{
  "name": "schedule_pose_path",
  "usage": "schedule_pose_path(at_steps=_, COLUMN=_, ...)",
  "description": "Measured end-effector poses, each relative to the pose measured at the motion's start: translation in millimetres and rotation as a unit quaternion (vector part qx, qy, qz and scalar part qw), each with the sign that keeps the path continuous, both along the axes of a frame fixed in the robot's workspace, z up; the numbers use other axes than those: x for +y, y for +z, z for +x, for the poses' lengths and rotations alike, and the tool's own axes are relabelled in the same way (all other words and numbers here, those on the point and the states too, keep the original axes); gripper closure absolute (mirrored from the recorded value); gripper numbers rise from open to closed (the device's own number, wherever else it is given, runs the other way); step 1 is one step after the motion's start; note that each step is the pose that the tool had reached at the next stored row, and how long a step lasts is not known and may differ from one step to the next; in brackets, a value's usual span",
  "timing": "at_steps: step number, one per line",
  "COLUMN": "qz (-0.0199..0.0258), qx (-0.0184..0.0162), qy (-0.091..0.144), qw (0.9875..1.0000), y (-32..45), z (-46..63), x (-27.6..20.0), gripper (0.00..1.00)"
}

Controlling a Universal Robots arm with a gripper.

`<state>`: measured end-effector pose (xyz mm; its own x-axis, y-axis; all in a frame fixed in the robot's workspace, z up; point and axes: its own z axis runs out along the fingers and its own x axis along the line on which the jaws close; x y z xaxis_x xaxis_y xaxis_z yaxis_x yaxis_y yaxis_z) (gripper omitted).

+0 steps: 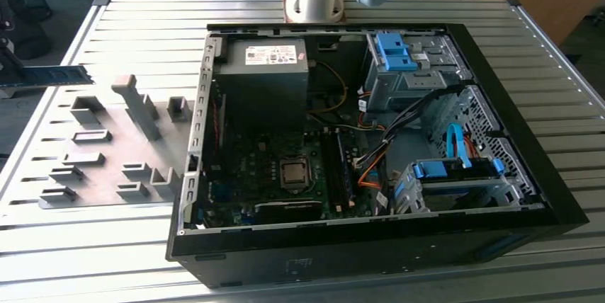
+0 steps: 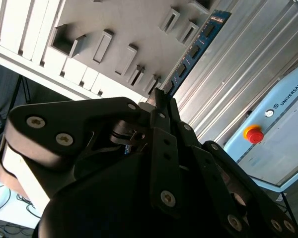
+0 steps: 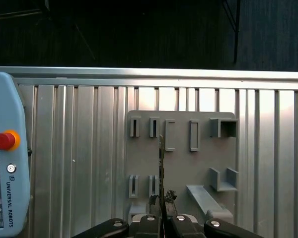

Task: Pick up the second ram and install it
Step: 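Pick up the second ram and move it above second insertion slot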

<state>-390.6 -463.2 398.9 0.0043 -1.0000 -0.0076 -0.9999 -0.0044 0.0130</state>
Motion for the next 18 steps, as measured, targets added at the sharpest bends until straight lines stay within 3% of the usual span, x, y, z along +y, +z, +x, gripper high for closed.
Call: schedule_pose_path(at_steps=18, qz=0.0000, qx=0.0000, qy=0.000, qw=1.0000, y=0.0, z=4.3, x=0.0, gripper=0.86)
